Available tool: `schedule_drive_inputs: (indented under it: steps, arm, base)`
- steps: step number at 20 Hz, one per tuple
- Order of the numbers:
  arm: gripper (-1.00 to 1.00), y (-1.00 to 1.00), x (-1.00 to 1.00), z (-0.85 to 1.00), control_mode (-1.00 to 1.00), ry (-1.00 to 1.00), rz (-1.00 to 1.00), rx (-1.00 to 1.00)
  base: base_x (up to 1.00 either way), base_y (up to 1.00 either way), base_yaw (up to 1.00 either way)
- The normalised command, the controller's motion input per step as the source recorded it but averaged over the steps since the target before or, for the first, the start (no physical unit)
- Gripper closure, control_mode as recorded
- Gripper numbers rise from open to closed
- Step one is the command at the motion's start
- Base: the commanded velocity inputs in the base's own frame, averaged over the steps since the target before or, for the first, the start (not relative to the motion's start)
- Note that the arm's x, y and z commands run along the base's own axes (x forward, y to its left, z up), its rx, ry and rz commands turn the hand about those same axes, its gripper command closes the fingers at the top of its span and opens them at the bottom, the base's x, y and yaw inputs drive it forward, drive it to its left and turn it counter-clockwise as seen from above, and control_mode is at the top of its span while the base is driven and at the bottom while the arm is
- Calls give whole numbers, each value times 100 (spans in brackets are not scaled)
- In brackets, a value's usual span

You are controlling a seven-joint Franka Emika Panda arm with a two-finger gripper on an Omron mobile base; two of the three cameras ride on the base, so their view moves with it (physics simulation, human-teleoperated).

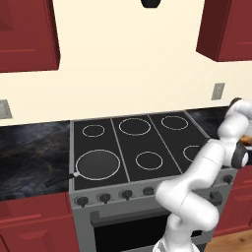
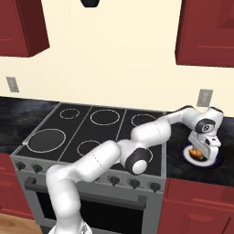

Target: Pick the croissant and place it on the pan. Then turn on the stove to warm the croissant.

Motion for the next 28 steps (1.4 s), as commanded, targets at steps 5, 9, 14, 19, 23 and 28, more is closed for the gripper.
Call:
schedule_drive_inputs:
  steps: [5,9,14,19,23,28]
  arm:
    - [100,64,-23,36,-100,-49,0,-2]
    - [100,97,-32,21,-100,-41,6,-12]
    - [100,100,-20,0,-100,-9,15,-16]
    - [100,100,-14,10,-100,-8,20,-20]
    - [100,100,-6,41,-100,-24,22,-22]
    - [100,100,-30,6,-100,-35,21,-25]
  base:
    - [0,0,0]
    - [0,0,0]
    - [0,0,0]
    - [0,0,0]
    - [0,0,0]
    - [0,0,0]
